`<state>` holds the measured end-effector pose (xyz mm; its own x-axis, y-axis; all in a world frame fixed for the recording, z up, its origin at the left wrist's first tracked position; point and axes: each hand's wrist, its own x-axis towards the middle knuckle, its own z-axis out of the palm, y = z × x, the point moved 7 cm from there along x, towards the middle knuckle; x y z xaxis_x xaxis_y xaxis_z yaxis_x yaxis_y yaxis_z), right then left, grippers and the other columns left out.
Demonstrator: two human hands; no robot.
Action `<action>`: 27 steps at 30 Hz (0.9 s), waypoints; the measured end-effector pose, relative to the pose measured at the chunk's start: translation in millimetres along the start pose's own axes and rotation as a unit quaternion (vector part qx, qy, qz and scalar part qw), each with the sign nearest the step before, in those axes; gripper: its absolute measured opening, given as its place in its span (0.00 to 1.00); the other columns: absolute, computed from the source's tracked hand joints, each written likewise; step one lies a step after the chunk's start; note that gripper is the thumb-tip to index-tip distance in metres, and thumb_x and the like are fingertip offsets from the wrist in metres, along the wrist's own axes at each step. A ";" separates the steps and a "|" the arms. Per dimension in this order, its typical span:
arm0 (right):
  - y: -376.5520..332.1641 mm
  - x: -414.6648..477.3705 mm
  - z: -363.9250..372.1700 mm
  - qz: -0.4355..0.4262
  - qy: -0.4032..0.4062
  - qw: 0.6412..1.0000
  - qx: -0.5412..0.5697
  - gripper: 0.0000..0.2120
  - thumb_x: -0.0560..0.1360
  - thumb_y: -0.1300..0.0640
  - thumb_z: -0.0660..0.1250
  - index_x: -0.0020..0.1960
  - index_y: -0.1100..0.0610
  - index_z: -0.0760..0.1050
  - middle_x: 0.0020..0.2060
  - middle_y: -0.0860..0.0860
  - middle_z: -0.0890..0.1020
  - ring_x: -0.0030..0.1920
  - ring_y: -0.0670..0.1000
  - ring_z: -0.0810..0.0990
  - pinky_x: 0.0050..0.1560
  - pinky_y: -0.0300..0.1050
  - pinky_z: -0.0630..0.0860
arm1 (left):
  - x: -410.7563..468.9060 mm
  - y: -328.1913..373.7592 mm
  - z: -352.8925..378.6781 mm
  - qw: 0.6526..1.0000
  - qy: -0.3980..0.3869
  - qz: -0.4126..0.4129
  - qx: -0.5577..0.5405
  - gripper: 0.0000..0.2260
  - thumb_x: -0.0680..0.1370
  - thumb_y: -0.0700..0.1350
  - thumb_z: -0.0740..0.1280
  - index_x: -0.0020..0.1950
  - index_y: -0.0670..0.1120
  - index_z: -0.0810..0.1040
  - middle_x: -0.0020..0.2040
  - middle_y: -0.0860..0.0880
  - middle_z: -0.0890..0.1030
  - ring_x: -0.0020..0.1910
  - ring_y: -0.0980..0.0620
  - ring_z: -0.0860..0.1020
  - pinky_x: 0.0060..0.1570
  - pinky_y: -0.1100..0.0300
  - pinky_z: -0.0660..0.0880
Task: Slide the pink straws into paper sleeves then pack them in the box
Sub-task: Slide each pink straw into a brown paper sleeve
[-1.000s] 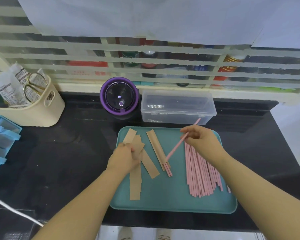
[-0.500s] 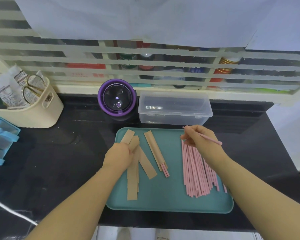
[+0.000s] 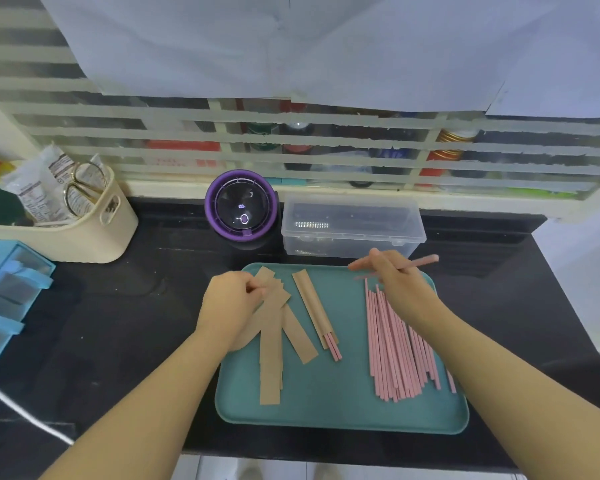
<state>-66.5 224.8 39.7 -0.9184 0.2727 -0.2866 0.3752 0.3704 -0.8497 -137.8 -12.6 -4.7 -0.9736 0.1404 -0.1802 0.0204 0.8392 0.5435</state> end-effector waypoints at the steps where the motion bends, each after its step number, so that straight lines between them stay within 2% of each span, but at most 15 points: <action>1: -9.7 -2.2 0.5 -0.014 -0.011 1.000 0.004 0.18 0.82 0.48 0.50 0.50 0.48 0.79 0.53 0.46 0.77 0.53 0.43 0.75 0.57 0.43 0.68 | -3.2 10.4 -9.9 0.999 -0.003 0.006 -0.041 0.04 0.76 0.45 0.69 0.41 0.48 0.80 0.39 0.55 0.81 0.38 0.61 0.77 0.36 0.70 0.70; 2: -20.6 -4.6 1.8 -0.029 -0.026 0.999 0.012 0.17 0.82 0.50 0.51 0.50 0.49 0.78 0.50 0.46 0.79 0.48 0.42 0.76 0.55 0.42 0.70 | -7.3 22.2 -18.0 0.996 -0.023 0.008 -0.085 0.03 0.75 0.47 0.70 0.42 0.51 0.80 0.39 0.58 0.80 0.39 0.62 0.76 0.36 0.71 0.68; 4: -43.5 -9.5 5.5 -0.056 -0.066 0.996 0.027 0.14 0.81 0.51 0.53 0.49 0.48 0.78 0.44 0.46 0.80 0.36 0.42 0.75 0.47 0.40 0.73 | -17.6 46.7 -31.3 0.981 -0.081 0.009 -0.176 0.02 0.75 0.49 0.70 0.44 0.52 0.81 0.40 0.59 0.81 0.40 0.62 0.78 0.37 0.69 0.69; 6: -64.1 -14.6 8.7 -0.073 -0.110 0.991 0.023 0.12 0.80 0.49 0.56 0.51 0.46 0.79 0.42 0.44 0.81 0.31 0.42 0.71 0.42 0.40 0.73 | -28.8 68.8 -43.5 0.959 -0.123 0.015 -0.256 0.01 0.75 0.48 0.70 0.44 0.52 0.81 0.36 0.59 0.83 0.35 0.64 0.79 0.31 0.72 0.71; 8: -83.0 -18.8 8.8 -0.101 -0.139 0.985 -0.007 0.09 0.77 0.47 0.62 0.52 0.44 0.80 0.42 0.41 0.83 0.31 0.41 0.73 0.41 0.36 0.72 | -36.7 86.2 -55.3 0.945 -0.140 0.033 -0.292 0.01 0.74 0.47 0.70 0.44 0.52 0.82 0.34 0.60 0.83 0.32 0.66 0.78 0.28 0.75 0.70; 10: -101.4 -23.1 3.6 -0.139 -0.139 0.980 -0.041 0.06 0.73 0.47 0.68 0.49 0.43 0.80 0.41 0.39 0.83 0.37 0.35 0.78 0.41 0.30 0.70 | -42.4 99.1 -65.4 0.939 -0.145 0.050 -0.306 0.03 0.74 0.48 0.70 0.46 0.53 0.82 0.37 0.59 0.84 0.34 0.65 0.80 0.31 0.75 0.72; 12: -117.0 -27.2 -3.8 -0.167 -0.122 0.976 -0.062 0.04 0.71 0.49 0.70 0.46 0.45 0.80 0.39 0.41 0.83 0.40 0.34 0.78 0.39 0.27 0.72 | -46.5 109.2 -73.9 0.940 -0.146 0.068 -0.301 0.05 0.74 0.48 0.70 0.48 0.54 0.82 0.41 0.59 0.84 0.38 0.64 0.81 0.34 0.75 0.73; 14: -129.5 -31.1 -10.1 -0.189 -0.113 0.972 -0.081 0.01 0.72 0.53 0.70 0.43 0.48 0.80 0.35 0.43 0.81 0.34 0.33 0.76 0.36 0.25 0.71 | -49.7 117.5 -79.1 0.931 -0.159 0.077 -0.320 0.06 0.74 0.46 0.70 0.51 0.52 0.82 0.42 0.57 0.85 0.39 0.62 0.81 0.36 0.73 0.74; 16: -139.1 -34.2 -17.7 -0.203 -0.098 0.969 -0.097 0.03 0.74 0.56 0.69 0.42 0.49 0.79 0.33 0.42 0.78 0.30 0.32 0.74 0.32 0.23 0.69 | -54.3 125.5 -84.7 0.922 -0.177 0.085 -0.334 0.07 0.74 0.43 0.70 0.52 0.49 0.81 0.42 0.56 0.85 0.39 0.61 0.81 0.36 0.72 0.75; 19: -150.2 -34.5 -36.3 -0.211 -0.053 0.972 -0.085 0.04 0.75 0.56 0.67 0.42 0.48 0.77 0.31 0.43 0.76 0.26 0.37 0.72 0.31 0.29 0.70 | -57.6 134.4 -98.0 0.944 -0.157 0.116 -0.267 0.06 0.73 0.45 0.71 0.50 0.51 0.80 0.41 0.57 0.84 0.39 0.62 0.80 0.39 0.71 0.75; 22: -159.5 -34.2 -56.6 -0.223 -0.007 0.974 -0.047 0.03 0.76 0.55 0.66 0.43 0.50 0.77 0.29 0.44 0.75 0.26 0.40 0.70 0.34 0.35 0.71 | -59.1 140.5 -109.8 0.971 -0.101 0.165 -0.138 0.03 0.75 0.49 0.69 0.44 0.55 0.76 0.37 0.58 0.79 0.33 0.68 0.76 0.34 0.77 0.69; 24: -166.7 -35.6 -69.1 -0.240 0.025 0.970 -0.038 0.02 0.76 0.56 0.66 0.45 0.50 0.77 0.28 0.41 0.75 0.27 0.38 0.71 0.33 0.29 0.69 | -58.6 142.4 -114.8 0.978 -0.071 0.182 -0.076 0.05 0.77 0.49 0.67 0.41 0.56 0.74 0.34 0.57 0.77 0.31 0.65 0.75 0.32 0.74 0.69; 27: -173.2 -39.1 -79.3 -0.252 0.051 0.965 -0.042 0.03 0.75 0.55 0.67 0.48 0.49 0.78 0.36 0.43 0.80 0.33 0.39 0.75 0.32 0.25 0.69 | -53.6 140.5 -119.4 0.982 -0.059 0.170 -0.049 0.06 0.79 0.49 0.64 0.43 0.54 0.77 0.39 0.52 0.82 0.36 0.57 0.78 0.39 0.66 0.74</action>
<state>-85.6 220.4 233.1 -0.9716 0.1221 0.2029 -0.1042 0.5491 -0.8293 -109.8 35.0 179.2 -0.8808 0.4689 -0.0651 0.3127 0.6795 0.6637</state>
